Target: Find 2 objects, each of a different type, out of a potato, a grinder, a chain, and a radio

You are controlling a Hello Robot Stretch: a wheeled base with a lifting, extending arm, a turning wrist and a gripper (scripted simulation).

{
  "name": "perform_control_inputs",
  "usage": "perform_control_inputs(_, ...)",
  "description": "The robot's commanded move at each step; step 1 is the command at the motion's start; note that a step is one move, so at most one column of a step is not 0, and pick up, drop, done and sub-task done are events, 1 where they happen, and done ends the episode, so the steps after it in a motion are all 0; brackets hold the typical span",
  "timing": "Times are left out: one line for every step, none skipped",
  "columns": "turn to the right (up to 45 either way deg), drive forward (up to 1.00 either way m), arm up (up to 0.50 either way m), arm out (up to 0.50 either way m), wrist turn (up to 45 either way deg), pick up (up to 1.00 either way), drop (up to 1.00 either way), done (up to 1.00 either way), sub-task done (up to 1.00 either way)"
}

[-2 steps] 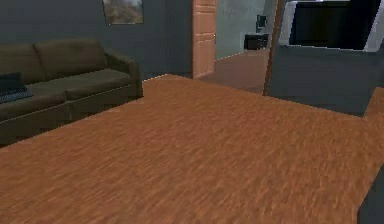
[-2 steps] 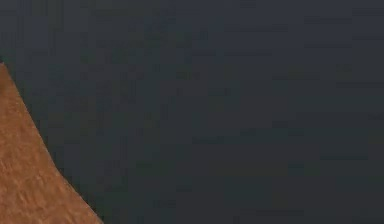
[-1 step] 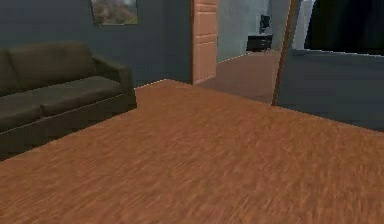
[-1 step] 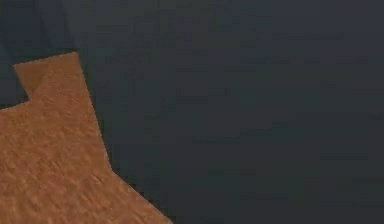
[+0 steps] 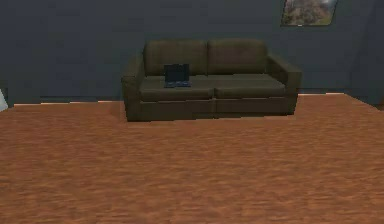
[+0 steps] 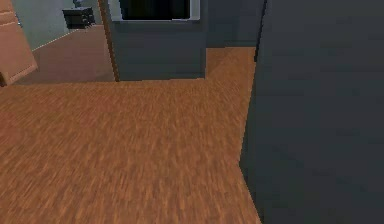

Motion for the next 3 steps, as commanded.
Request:
perform_control_inputs(-3.0, 0.00, 0.00, 0.00, 0.0, 0.00, 0.00, 0.00, 0.00)
perform_control_inputs(0.0, 0.65, 0.00, 0.00, 0.0, 0.00, 0.00, 0.00, 0.00)
perform_control_inputs(-45.0, 0.00, 0.00, 0.00, 0.0, 0.00, 0.00, 0.00, 0.00)
